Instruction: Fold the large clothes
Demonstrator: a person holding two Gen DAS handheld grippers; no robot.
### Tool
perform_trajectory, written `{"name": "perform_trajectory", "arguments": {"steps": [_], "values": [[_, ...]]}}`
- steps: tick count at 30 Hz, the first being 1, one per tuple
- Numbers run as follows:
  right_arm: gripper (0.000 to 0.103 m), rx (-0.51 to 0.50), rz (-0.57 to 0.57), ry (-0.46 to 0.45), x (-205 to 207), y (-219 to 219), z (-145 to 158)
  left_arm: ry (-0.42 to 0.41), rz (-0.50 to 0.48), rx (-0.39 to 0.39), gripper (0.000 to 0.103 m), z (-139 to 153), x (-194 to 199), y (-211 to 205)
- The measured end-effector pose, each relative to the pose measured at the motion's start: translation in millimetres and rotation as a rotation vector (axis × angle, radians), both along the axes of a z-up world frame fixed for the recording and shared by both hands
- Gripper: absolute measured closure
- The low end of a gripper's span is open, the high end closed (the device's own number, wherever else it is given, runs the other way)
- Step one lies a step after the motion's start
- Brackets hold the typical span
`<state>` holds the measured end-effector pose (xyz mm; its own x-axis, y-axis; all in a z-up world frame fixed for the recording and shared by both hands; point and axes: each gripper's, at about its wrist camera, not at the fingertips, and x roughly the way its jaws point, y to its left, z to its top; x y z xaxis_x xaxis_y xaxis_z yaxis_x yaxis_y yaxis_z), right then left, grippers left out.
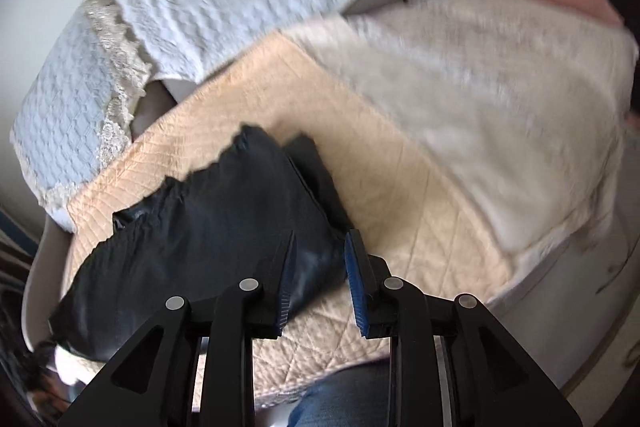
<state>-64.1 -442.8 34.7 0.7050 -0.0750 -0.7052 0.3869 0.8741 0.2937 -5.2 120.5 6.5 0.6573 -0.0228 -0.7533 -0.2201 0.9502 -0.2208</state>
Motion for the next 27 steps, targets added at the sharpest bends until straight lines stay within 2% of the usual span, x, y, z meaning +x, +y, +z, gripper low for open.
{"name": "perform_trajectory", "arguments": {"steps": [3, 6, 9, 11, 14, 19, 20, 21, 22, 24, 25, 27], "values": [[0.077, 0.016, 0.095, -0.068, 13, 15, 10, -0.082, -0.012, 0.046, 0.07, 24, -1, -7], [0.077, 0.071, 0.253, -0.098, 51, 35, -3, -0.16, -0.09, 0.039, 0.07, 38, 14, -26], [0.077, 0.173, 0.332, -0.09, 90, 38, -22, -0.185, -0.167, 0.029, 0.07, 30, 44, -44], [0.077, 0.236, 0.37, -0.101, 117, 35, -33, -0.167, -0.191, 0.025, 0.07, 18, 67, -52], [0.077, 0.293, 0.378, -0.099, 145, 25, -44, -0.145, -0.203, 0.033, 0.07, 6, 100, -59], [0.077, 0.29, 0.273, -0.033, 170, -9, -73, -0.113, -0.183, 0.013, 0.07, -15, 142, -57], [0.08, 0.293, 0.252, -0.027, 169, -18, -80, -0.098, -0.167, 0.037, 0.07, -23, 147, -54], [0.091, 0.313, 0.243, -0.037, 169, -27, -87, -0.059, -0.132, 0.055, 0.07, -34, 153, -49], [0.103, 0.345, 0.224, -0.049, 165, -36, -95, -0.025, -0.11, 0.016, 0.07, -48, 156, -41], [0.103, 0.41, 0.199, -0.084, 160, -47, -103, -0.019, -0.084, -0.065, 0.071, -61, 155, -27], [0.103, 0.396, 0.199, -0.09, 159, -46, -103, -0.027, -0.077, -0.077, 0.072, -61, 154, -25], [0.103, 0.351, 0.201, -0.082, 162, -41, -101, -0.021, -0.07, -0.047, 0.072, -63, 154, -28]]}}
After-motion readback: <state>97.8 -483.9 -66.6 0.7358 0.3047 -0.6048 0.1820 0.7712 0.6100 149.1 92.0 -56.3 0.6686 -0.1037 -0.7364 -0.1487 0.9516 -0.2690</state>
